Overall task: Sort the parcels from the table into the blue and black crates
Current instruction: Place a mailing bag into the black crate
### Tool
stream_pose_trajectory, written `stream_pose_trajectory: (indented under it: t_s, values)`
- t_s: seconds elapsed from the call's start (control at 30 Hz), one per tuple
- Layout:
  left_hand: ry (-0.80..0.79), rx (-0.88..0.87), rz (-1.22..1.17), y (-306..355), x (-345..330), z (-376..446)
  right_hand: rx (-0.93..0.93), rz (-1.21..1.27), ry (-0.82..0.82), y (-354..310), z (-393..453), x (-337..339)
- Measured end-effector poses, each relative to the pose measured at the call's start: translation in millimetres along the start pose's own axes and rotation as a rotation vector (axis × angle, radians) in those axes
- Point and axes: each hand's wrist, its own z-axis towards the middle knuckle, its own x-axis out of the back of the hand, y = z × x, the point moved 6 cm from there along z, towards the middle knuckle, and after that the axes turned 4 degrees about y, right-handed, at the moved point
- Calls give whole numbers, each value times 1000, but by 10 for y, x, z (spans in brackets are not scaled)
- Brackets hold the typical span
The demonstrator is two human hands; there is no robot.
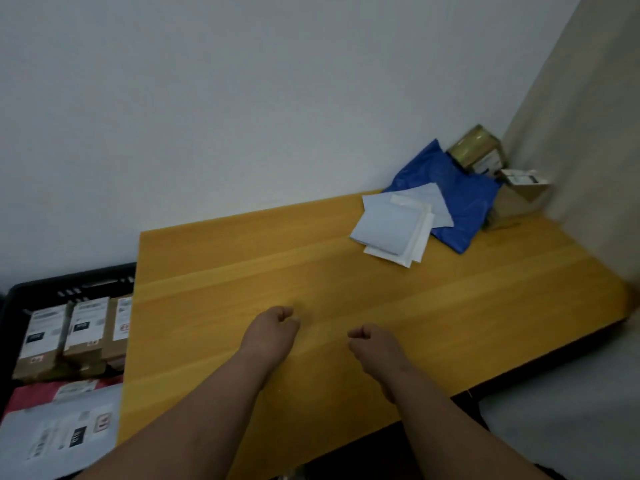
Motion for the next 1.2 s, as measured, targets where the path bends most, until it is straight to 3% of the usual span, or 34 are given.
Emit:
stream_pose_trajectory:
  t_s: [0.27,0.57,0.83,1.0,1.2]
  values:
    - [-96,25,4,616,-750,759,-78,-63,80,19,781,845]
    - [-75,72,38,1046,-1045,1367,52,-253,69,-207,1707,1211]
    - [124,253,-35,1147,-1265,1754,379,-740,34,-568,2738,1358]
    - [205,330,-101,1202,-1499,1818,439,-992,-74,-597,3150,1345]
    - [261,412,-177,1139,-1662,1708,675,-1093,66,-618,3207,1330]
